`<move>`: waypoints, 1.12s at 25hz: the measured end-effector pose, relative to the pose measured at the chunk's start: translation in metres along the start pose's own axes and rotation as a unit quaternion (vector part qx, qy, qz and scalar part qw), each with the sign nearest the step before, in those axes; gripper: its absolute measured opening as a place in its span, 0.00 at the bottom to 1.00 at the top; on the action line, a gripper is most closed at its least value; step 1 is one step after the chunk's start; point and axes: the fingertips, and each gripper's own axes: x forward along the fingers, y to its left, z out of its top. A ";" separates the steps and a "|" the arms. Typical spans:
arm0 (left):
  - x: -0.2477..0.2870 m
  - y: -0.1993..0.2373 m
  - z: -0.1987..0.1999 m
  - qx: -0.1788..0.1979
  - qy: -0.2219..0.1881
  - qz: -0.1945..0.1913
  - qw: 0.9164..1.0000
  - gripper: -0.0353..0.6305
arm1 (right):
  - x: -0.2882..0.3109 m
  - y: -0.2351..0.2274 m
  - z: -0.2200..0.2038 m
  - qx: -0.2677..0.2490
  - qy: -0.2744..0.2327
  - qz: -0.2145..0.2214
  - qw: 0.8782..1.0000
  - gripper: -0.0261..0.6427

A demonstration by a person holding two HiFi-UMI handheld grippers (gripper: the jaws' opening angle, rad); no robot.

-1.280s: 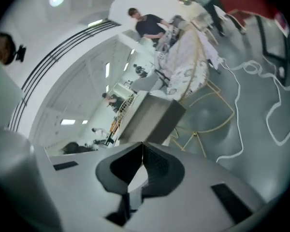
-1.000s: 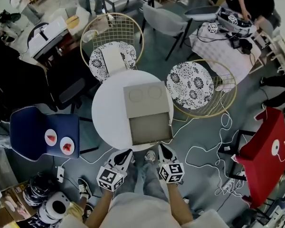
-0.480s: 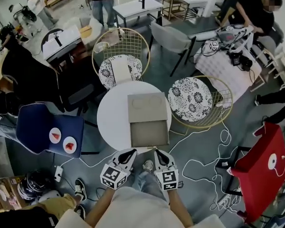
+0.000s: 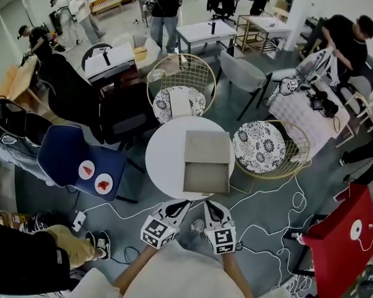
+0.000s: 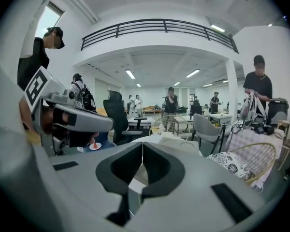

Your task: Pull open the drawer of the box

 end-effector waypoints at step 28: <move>-0.225 -0.136 -0.077 0.024 -0.030 -0.022 0.999 0.07 | -0.187 0.186 -0.033 0.020 -0.055 -0.079 0.995 0.06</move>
